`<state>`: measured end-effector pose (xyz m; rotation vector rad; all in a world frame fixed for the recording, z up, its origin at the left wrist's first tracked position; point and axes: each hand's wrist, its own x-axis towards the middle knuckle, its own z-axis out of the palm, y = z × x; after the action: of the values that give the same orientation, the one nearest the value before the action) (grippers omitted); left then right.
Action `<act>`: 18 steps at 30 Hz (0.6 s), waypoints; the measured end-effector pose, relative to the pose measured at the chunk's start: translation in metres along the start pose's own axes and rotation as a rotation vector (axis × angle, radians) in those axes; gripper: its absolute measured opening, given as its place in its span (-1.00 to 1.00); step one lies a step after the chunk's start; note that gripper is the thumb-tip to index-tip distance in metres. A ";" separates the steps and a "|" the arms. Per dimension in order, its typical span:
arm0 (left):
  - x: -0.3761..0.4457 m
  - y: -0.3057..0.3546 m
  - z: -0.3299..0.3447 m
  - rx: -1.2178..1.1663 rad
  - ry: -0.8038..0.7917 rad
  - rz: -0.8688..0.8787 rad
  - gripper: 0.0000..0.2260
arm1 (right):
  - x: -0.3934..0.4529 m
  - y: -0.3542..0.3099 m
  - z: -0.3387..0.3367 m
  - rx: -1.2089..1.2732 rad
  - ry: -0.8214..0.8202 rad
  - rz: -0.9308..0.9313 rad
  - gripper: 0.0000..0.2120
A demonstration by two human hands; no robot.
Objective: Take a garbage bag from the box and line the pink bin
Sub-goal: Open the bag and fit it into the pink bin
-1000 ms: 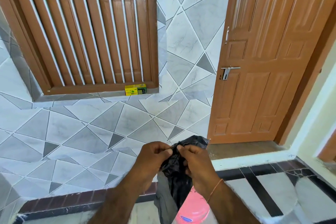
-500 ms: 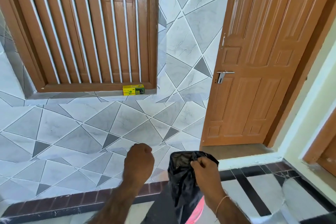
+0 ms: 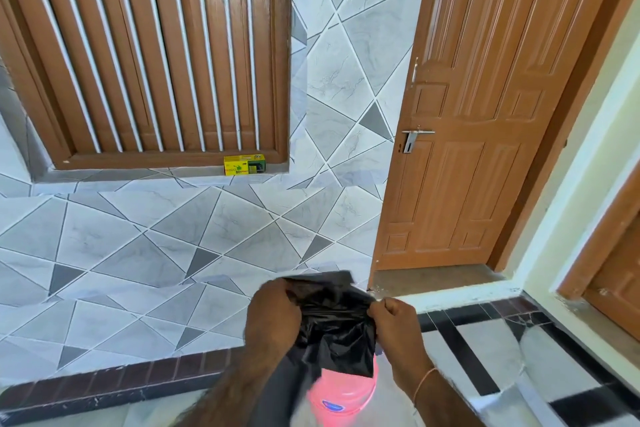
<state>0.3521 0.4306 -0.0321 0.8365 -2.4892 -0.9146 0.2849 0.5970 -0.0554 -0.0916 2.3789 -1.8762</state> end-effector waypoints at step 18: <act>-0.005 -0.005 0.012 0.005 -0.315 0.472 -0.53 | 0.021 0.014 0.023 0.029 -0.256 0.079 -0.69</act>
<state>0.3516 0.4364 -0.0447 0.0861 -2.7708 -0.9190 0.2667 0.5759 -0.0757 -0.2181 2.1534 -1.7465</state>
